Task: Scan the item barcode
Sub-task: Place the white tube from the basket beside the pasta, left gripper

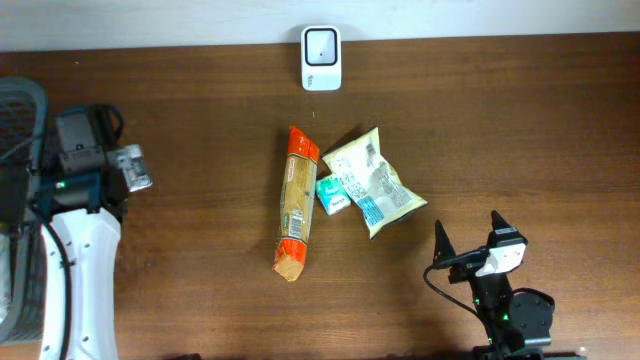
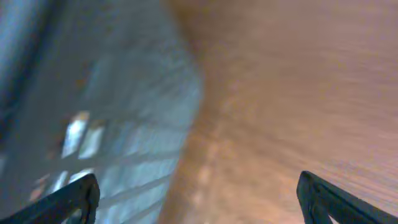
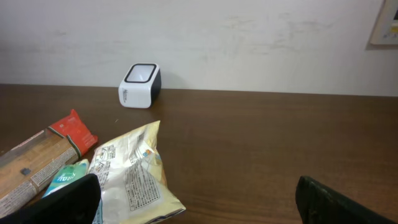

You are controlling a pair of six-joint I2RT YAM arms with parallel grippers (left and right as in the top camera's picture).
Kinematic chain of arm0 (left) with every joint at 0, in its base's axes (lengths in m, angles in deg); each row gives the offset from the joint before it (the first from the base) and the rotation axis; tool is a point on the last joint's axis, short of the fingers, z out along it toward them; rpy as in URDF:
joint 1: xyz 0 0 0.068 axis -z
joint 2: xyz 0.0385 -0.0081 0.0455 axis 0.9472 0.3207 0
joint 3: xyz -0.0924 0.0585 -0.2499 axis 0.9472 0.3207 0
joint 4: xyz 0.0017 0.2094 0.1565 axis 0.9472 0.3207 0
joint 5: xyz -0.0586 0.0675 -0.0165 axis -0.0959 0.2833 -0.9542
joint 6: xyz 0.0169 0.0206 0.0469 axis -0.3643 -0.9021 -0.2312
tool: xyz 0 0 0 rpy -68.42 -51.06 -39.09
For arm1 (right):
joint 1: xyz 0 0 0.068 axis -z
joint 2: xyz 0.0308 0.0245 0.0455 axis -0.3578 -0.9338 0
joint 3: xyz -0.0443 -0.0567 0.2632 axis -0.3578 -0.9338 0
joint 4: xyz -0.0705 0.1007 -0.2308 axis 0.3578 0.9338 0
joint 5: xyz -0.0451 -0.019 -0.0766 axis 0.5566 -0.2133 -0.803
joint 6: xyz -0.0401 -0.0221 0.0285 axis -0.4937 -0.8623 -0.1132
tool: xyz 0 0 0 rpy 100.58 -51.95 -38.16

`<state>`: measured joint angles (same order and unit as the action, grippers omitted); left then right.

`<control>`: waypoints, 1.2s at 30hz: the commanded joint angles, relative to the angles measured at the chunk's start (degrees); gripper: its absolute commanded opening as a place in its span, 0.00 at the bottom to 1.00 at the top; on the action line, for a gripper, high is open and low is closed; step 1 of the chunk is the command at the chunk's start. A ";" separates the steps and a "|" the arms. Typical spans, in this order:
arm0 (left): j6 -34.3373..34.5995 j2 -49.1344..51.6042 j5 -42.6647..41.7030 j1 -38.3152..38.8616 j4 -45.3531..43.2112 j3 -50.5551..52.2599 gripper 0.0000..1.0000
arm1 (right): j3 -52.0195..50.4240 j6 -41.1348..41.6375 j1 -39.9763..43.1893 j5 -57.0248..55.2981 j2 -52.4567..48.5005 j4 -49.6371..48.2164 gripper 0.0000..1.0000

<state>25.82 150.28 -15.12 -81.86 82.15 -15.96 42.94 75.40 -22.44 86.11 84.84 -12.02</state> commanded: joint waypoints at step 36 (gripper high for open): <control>-12.72 15.82 -10.47 -40.13 4.02 -9.46 1.00 | -0.46 0.63 -0.04 0.46 0.37 -0.02 0.99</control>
<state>20.64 162.85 -17.59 -121.80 86.89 -25.91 42.94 75.40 -22.44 86.11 84.84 -12.02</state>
